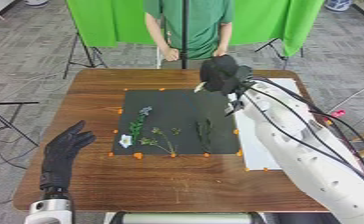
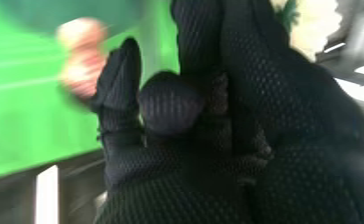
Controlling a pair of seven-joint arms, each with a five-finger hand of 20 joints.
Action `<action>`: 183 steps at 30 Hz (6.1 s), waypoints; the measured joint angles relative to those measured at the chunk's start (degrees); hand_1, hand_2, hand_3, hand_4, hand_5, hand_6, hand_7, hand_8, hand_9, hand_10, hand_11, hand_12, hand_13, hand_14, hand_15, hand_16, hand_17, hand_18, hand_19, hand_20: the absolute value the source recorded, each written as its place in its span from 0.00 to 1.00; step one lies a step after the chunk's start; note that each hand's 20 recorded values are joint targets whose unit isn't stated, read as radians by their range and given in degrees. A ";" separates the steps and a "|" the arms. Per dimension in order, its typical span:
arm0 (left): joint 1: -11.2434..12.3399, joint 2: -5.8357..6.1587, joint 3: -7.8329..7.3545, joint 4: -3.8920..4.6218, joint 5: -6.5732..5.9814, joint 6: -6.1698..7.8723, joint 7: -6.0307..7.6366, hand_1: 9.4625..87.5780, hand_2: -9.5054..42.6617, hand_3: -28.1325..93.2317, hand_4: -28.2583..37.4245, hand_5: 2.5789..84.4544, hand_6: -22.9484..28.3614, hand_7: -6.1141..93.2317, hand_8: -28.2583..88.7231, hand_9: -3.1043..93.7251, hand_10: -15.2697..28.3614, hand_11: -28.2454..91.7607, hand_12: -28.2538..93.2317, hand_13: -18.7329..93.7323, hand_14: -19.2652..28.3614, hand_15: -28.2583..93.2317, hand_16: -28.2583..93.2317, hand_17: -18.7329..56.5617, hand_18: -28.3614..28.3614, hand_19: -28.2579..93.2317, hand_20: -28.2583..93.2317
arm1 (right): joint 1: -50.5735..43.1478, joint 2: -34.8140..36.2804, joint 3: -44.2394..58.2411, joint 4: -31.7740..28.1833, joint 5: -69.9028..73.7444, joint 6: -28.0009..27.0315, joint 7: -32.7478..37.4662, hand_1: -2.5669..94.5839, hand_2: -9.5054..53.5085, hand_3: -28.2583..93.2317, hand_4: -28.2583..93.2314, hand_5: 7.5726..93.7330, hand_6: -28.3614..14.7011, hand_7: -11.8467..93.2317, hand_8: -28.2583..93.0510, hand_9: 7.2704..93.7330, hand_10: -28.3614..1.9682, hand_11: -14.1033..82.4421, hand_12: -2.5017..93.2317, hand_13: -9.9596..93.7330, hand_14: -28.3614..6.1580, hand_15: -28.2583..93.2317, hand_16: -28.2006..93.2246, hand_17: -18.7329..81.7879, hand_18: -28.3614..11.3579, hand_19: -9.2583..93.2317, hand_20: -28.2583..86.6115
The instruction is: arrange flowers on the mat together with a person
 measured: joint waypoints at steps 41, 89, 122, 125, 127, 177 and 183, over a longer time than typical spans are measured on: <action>-0.64 0.62 0.70 0.22 -0.15 -0.02 0.11 0.17 0.14 0.82 0.06 0.56 0.52 0.17 0.19 0.57 0.68 0.39 0.34 0.58 0.77 0.41 0.21 0.46 0.73 0.35 0.41 | 6.78 -11.05 -21.96 11.63 -16.70 -1.87 -4.59 0.64 0.00 0.76 0.00 0.79 0.79 0.42 0.24 0.63 0.55 0.36 0.54 0.61 0.44 0.84 0.55 0.40 0.27 0.63 0.65; -0.48 0.64 0.41 0.21 -0.16 -0.01 0.07 0.17 0.13 0.82 0.07 0.56 0.51 0.17 0.19 0.57 0.68 0.39 0.34 0.58 0.77 0.41 0.21 0.46 0.73 0.35 0.41 | -6.99 -2.43 13.93 -14.42 16.99 8.06 3.96 0.31 0.17 0.80 0.07 0.60 0.68 0.28 0.16 0.54 0.42 0.28 0.27 0.57 0.40 0.43 0.47 0.37 0.28 0.44 0.55; -0.01 -0.12 0.07 -0.14 0.12 -0.75 -0.20 0.17 0.14 0.82 0.06 0.56 0.51 0.17 0.19 0.57 0.68 0.39 0.34 0.58 0.77 0.41 0.21 0.46 0.73 0.35 0.41 | -66.02 -22.61 51.01 -20.83 87.13 5.62 -17.13 0.05 0.22 0.86 0.07 0.35 0.66 0.16 0.17 0.34 0.50 0.18 0.14 0.34 0.52 0.29 0.29 0.35 0.31 0.10 0.45; -0.06 -0.09 0.09 -0.12 0.12 -0.78 -0.20 0.17 0.14 0.82 0.06 0.56 0.52 0.17 0.19 0.57 0.68 0.39 0.34 0.58 0.77 0.41 0.21 0.46 0.73 0.35 0.41 | -65.43 -22.61 50.74 -20.54 86.63 5.43 -17.13 0.05 0.21 0.86 0.07 0.35 0.65 0.16 0.17 0.35 0.49 0.18 0.15 0.35 0.52 0.30 0.29 0.35 0.31 0.11 0.46; -0.08 -0.08 0.11 -0.11 0.12 -0.78 -0.20 0.17 0.14 0.82 0.06 0.56 0.52 0.17 0.19 0.57 0.69 0.39 0.34 0.58 0.77 0.41 0.21 0.46 0.73 0.35 0.41 | -65.14 -22.61 50.44 -20.51 86.62 5.43 -17.10 0.05 0.21 0.86 0.07 0.36 0.65 0.16 0.18 0.35 0.49 0.18 0.15 0.35 0.51 0.30 0.29 0.35 0.31 0.11 0.46; 0.15 -0.18 -0.01 -0.17 0.05 -0.88 -0.34 0.17 0.14 0.82 0.06 0.55 0.51 0.17 0.19 0.56 0.68 0.39 0.34 0.58 0.77 0.41 0.21 0.46 0.73 0.35 0.41 | -64.86 -22.53 50.34 -20.76 85.28 8.01 -17.00 0.09 0.15 0.87 0.08 0.41 0.63 0.18 0.17 0.36 0.48 0.19 0.17 0.38 0.48 0.32 0.32 0.36 0.31 0.14 0.47; 0.15 -0.18 -0.05 -0.17 0.03 -0.88 -0.38 0.17 0.14 0.82 0.07 0.55 0.51 0.17 0.19 0.56 0.68 0.39 0.34 0.58 0.77 0.41 0.21 0.46 0.73 0.35 0.41 | -64.86 -22.51 50.60 -20.78 85.11 8.15 -17.02 0.09 0.15 0.87 0.08 0.42 0.63 0.19 0.17 0.36 0.47 0.19 0.17 0.39 0.48 0.32 0.32 0.36 0.31 0.14 0.48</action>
